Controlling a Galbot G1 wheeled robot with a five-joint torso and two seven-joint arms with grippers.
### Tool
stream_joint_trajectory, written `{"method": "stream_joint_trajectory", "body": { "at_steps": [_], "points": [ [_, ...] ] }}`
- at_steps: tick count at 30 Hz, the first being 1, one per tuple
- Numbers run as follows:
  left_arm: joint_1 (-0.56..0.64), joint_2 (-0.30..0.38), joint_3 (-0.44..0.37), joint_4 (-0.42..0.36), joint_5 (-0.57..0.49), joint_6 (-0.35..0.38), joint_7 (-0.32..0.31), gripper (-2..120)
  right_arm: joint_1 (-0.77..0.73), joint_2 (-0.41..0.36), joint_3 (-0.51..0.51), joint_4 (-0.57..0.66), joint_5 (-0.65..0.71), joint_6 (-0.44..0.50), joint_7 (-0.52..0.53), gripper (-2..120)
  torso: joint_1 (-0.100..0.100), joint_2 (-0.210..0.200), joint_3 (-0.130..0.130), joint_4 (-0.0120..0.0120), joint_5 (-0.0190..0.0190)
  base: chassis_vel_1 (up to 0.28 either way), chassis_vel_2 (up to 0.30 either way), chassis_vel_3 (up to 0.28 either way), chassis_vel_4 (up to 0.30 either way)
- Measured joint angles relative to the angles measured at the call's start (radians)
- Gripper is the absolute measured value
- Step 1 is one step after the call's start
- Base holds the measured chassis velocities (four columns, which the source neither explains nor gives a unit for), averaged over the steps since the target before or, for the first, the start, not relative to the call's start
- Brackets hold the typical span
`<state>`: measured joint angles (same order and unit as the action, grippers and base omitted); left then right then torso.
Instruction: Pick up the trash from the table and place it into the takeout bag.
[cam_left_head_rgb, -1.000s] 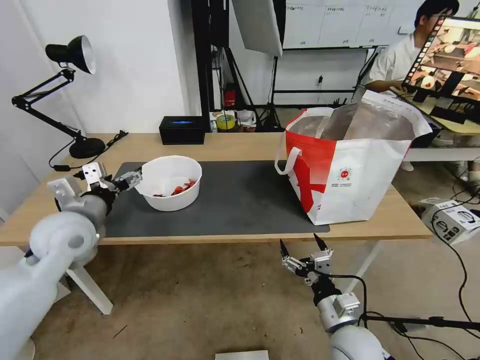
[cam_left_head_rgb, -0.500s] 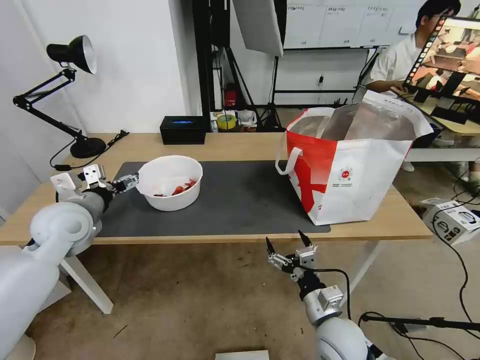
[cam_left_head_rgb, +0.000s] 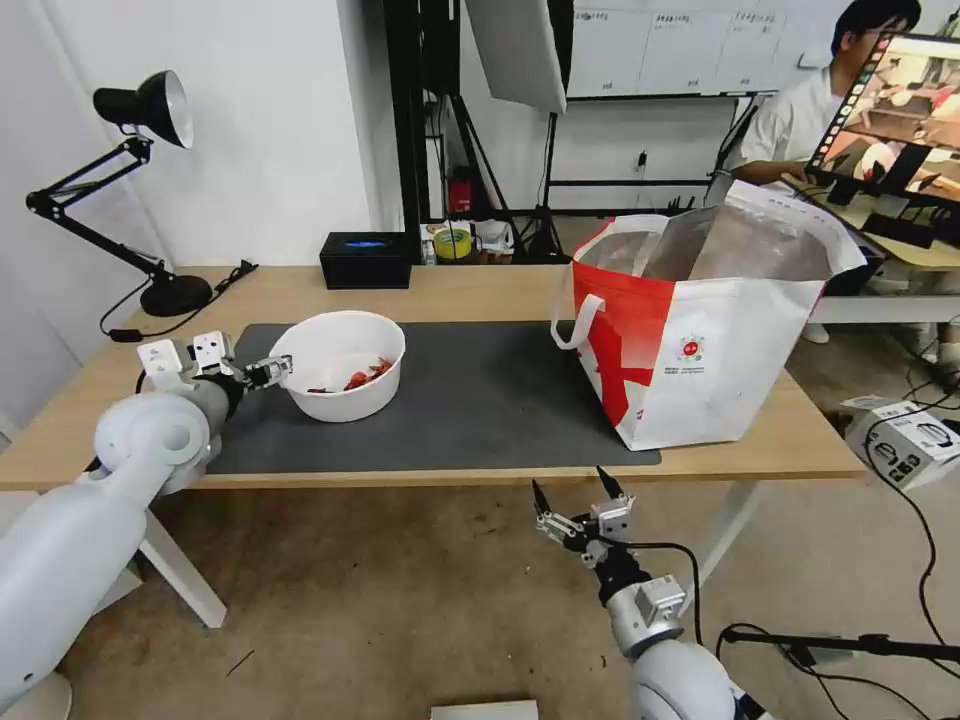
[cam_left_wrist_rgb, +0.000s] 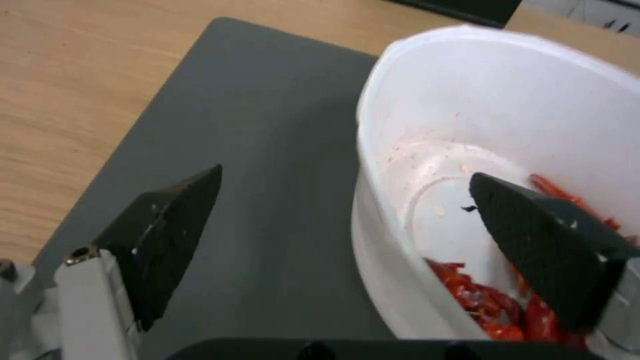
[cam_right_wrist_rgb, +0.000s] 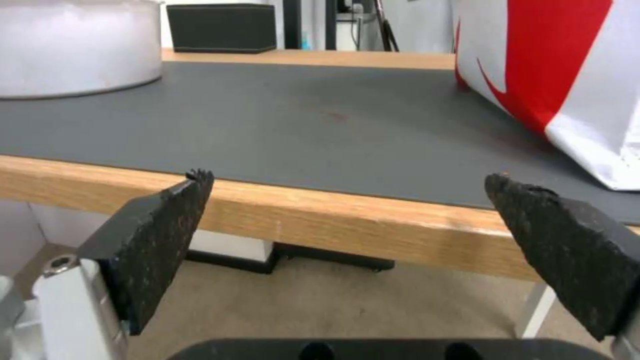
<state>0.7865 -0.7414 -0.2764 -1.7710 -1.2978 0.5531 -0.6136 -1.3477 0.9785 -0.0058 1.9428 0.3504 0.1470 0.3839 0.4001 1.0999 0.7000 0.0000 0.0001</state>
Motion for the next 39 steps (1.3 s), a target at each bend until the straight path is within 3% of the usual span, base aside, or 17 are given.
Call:
{"method": "stream_joint_trajectory", "body": {
  "at_steps": [22, 39],
  "points": [
    [-0.114, -0.035, 0.103, 0.094, -0.045, 0.058, -0.089, 100, -0.028, -0.001, -0.001, -0.002, -0.020, 0.007, -0.001, 100, 0.000, 0.000, 0.000, 0.0000, -0.0001, 0.000, 0.000, 0.000, 0.000],
    [-0.166, -0.066, 0.160, 0.122, -0.057, 0.051, -0.125, 40, -0.010, -0.016, -0.008, -0.014, -0.008, 0.009, 0.007, 100, 0.000, 0.000, 0.000, 0.0001, 0.0001, 0.000, 0.000, 0.000, 0.000]
  ]
}}
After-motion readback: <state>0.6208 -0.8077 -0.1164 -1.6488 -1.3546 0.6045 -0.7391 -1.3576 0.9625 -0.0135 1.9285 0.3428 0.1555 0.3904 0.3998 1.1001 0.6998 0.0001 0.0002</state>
